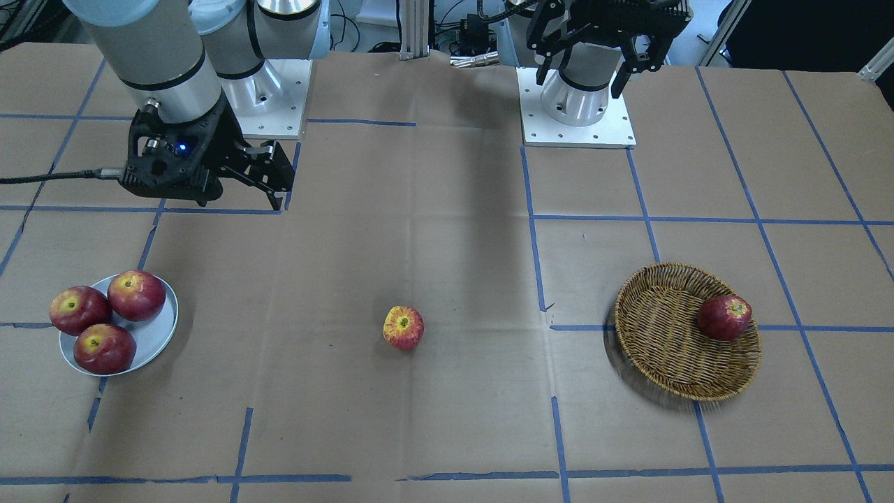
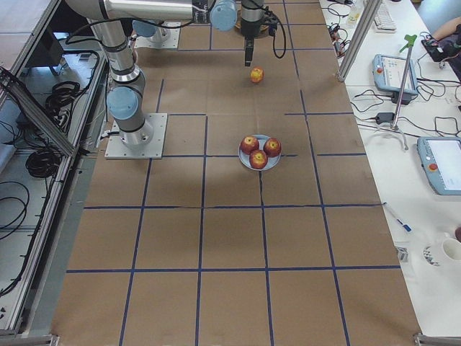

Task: Transfer apple from basket to plate
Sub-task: 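Withdraw the left gripper toward the basket while the right gripper moves toward the apple, then lower the right gripper onto the red-yellow apple and close it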

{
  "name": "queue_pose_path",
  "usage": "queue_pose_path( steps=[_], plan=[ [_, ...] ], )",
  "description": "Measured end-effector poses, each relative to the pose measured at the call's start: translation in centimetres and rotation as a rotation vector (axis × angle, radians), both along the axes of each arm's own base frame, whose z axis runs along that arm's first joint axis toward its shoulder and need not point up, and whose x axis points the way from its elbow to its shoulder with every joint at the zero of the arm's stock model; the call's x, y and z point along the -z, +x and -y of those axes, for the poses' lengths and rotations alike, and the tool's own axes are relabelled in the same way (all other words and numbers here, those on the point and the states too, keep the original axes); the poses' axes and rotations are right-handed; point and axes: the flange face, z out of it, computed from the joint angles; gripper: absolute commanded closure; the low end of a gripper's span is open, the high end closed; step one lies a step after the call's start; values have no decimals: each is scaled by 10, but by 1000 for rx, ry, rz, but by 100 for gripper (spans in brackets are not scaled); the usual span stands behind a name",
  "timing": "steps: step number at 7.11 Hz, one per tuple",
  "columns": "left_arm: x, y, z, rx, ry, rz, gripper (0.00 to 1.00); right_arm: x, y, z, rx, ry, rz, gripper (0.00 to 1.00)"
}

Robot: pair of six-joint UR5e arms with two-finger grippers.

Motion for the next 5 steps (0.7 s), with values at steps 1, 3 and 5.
queue_pose_path(
  steps=[1,3,5],
  plan=[
    [16,1,-1,-5,13,-2,1,1,31,21,5,-7,0,0],
    [40,1,1,-6,23,-3,1,26,93,56,34,3,-3,0],
    [41,4,4,-9,10,1,1,70,142,79,53,-14,-4,0]
  ],
)
